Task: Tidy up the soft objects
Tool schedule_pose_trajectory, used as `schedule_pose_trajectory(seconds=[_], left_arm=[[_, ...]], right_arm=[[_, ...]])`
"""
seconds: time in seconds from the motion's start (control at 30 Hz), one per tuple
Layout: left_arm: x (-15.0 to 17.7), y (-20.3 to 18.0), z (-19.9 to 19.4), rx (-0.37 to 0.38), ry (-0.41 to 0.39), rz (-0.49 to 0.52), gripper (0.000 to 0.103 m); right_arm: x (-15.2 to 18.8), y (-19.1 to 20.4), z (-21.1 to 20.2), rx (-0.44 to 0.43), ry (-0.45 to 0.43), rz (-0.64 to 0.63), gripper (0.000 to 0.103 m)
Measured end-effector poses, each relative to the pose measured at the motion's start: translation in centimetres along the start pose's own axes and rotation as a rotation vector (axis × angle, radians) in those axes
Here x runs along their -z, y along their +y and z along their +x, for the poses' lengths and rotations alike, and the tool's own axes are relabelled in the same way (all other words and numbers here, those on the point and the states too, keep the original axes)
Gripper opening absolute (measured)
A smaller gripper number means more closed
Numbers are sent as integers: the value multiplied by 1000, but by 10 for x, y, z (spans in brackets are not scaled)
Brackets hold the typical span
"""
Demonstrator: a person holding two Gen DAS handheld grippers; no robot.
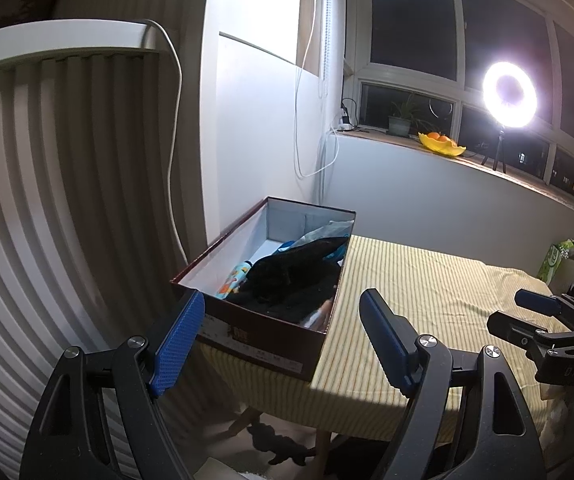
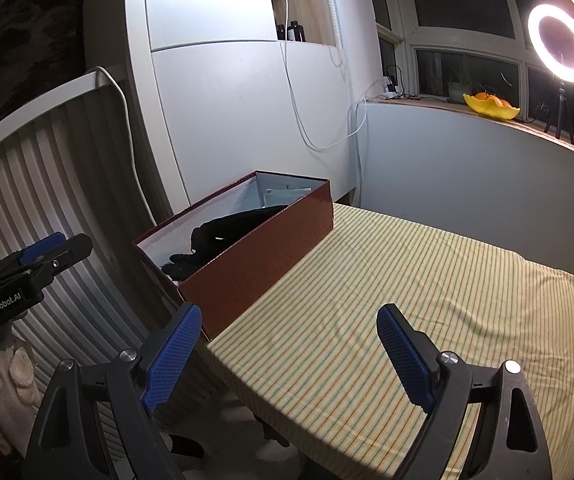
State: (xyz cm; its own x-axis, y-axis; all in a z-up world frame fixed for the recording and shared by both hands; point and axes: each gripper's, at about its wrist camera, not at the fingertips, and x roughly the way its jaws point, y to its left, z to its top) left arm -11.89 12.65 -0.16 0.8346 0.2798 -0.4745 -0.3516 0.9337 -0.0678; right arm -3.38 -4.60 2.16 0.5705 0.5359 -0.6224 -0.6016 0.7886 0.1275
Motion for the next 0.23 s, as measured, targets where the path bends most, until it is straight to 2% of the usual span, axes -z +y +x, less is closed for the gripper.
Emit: schedule_pose_trajectory(seconds=[0.23], left_arm=[[2,-2,1,11,-4,6,80]], right_arm=[[4,-5,0,1,6,12,87]])
